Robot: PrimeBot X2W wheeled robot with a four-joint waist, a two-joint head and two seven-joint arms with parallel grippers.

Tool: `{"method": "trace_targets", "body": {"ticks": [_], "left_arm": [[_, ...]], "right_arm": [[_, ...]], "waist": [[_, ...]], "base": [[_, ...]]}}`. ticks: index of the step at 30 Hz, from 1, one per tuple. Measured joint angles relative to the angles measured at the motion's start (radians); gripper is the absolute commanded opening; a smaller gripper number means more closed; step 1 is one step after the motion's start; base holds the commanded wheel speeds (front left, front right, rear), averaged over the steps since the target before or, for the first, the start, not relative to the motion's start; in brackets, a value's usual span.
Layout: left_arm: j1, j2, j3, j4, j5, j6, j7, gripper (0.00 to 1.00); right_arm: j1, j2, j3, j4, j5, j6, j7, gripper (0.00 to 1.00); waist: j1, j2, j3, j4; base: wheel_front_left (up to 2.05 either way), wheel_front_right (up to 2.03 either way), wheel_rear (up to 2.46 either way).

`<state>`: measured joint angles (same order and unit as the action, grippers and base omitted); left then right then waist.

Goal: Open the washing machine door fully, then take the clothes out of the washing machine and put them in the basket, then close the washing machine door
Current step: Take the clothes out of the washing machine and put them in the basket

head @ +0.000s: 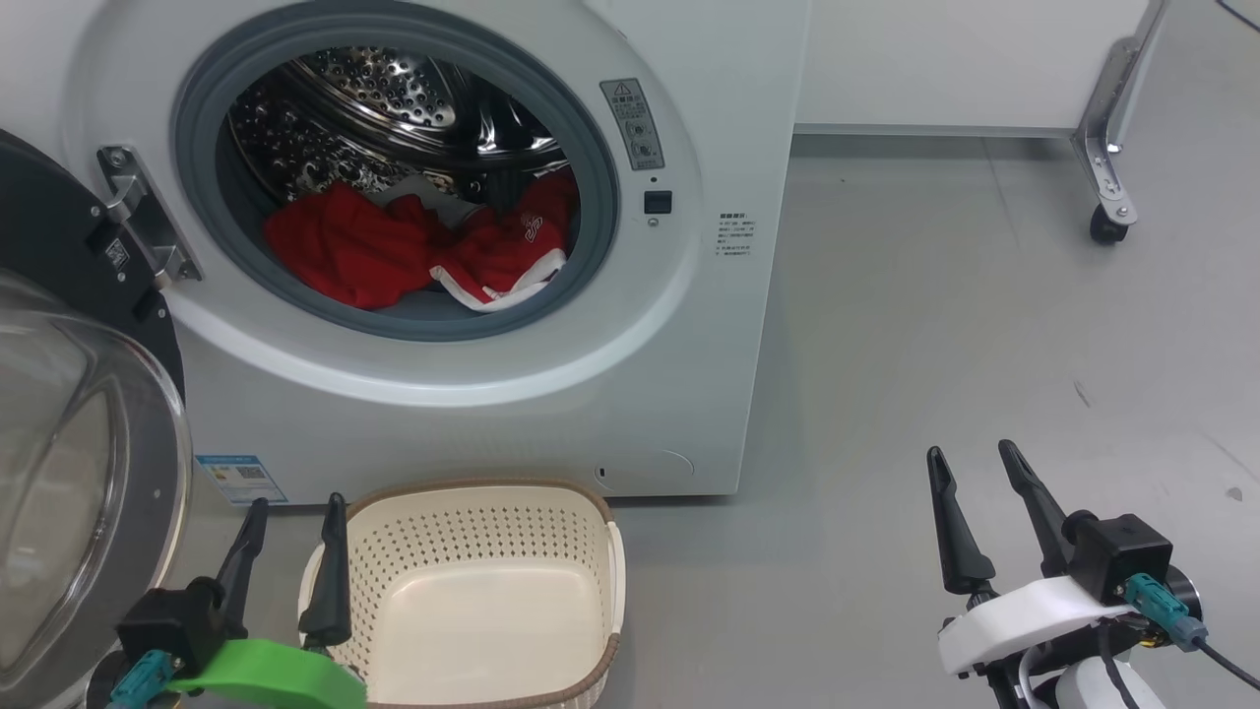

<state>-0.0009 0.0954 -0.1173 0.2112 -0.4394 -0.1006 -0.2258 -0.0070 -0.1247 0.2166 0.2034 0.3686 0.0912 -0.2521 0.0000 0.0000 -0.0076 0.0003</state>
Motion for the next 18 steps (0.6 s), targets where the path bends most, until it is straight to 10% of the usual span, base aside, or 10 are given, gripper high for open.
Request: {"method": "trace_targets", "body": {"ticks": [18], "left_arm": [[0.001,0.001,-0.011,-0.001,0.001,0.0,-0.004,1.0]], "right_arm": [[0.0,0.001,-0.001,0.002,0.0,0.003,0.0,1.0]], "waist": [[0.0,0.0,0.005,0.001]], "base": [[0.81,-0.81,0.0]]}}
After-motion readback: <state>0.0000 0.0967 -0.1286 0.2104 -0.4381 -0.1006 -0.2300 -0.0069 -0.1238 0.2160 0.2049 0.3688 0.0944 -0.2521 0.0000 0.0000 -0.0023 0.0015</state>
